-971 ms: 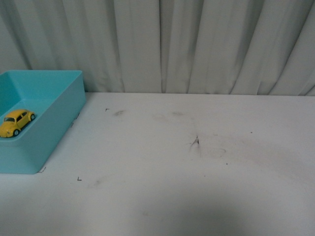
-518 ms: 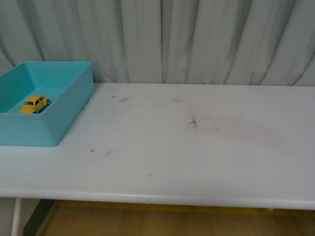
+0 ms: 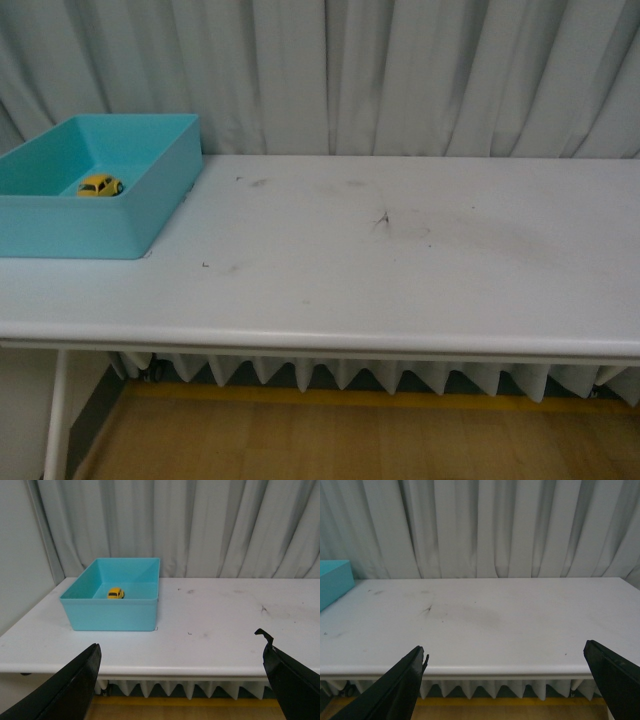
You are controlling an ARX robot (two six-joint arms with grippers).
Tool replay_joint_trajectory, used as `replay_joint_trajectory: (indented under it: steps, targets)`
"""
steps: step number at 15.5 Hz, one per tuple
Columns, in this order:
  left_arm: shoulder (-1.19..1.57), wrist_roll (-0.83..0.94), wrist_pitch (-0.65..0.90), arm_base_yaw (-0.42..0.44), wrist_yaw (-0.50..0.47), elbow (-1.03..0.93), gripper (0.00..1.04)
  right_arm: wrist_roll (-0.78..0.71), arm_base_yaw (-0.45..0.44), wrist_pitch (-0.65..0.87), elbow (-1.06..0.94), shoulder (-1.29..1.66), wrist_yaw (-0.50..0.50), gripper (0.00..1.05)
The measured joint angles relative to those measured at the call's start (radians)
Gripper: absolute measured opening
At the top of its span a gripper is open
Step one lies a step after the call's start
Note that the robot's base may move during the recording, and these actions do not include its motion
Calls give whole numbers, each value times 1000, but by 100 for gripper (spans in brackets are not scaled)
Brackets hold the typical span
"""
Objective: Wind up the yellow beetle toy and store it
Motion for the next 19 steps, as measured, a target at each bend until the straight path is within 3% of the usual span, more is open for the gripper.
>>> replay_joint_trajectory:
  steps: [19]
  targets:
    - [0,0,2,0,0,0,98,0,0,0,0,0,0,98]
